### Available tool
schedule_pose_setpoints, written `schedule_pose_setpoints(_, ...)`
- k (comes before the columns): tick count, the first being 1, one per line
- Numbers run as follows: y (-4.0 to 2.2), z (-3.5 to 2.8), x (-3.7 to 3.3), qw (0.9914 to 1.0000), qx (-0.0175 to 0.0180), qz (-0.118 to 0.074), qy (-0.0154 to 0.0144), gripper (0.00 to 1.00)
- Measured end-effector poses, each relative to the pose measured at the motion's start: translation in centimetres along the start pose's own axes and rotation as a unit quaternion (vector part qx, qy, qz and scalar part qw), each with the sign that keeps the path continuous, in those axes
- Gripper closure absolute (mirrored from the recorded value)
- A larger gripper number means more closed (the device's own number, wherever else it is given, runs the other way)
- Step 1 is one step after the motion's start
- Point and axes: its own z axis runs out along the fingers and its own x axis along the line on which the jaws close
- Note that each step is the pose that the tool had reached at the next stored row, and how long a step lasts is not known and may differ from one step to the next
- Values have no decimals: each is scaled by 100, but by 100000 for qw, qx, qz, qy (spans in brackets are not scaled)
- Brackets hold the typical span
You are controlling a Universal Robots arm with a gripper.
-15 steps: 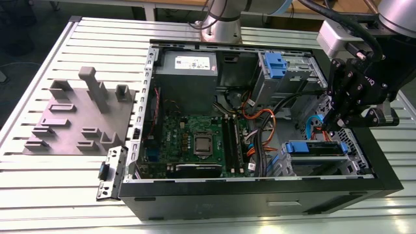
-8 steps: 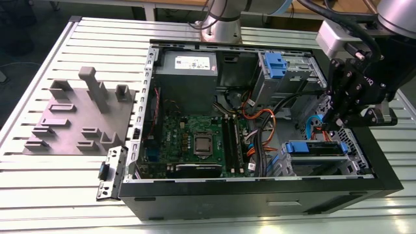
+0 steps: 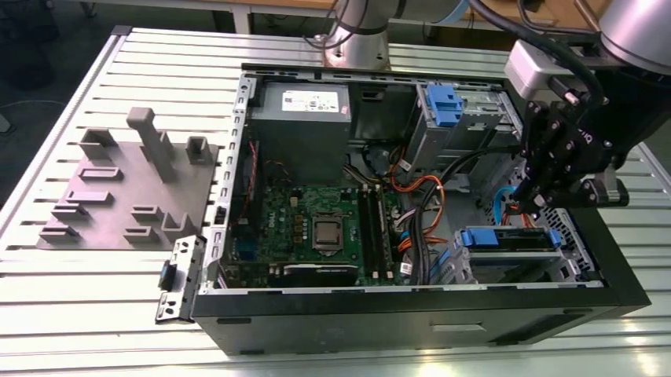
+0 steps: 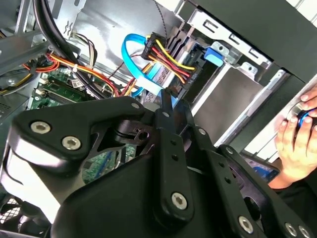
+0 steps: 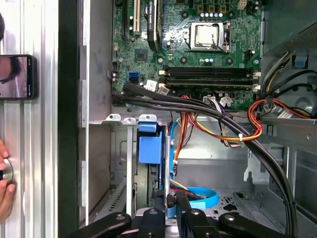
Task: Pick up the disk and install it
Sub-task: 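Insert the second disk wire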
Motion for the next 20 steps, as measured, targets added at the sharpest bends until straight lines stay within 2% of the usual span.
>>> schedule_pose_setpoints(3, 0, 17, -5, 99999, -276, -12, -196, 76)
schedule_pose_setpoints(6, 0, 20, -6, 99999, -291, -10, -322, 76)
schedule_pose_setpoints(11, 0, 32, -6, 99995, -289, 6, -973, 76)
schedule_pose_setpoints(12, 0, 34, -7, 99994, -290, 7, -1082, 77)
schedule_pose_setpoints(13, 0, 36, -6, 99992, -289, 9, -1218, 84)
schedule_pose_setpoints(15, 0, 39, -6, 99989, -288, 15, -1449, 84)
schedule_pose_setpoints(20, 8, 52, 28, 99987, -253, -45, -1585, 84)
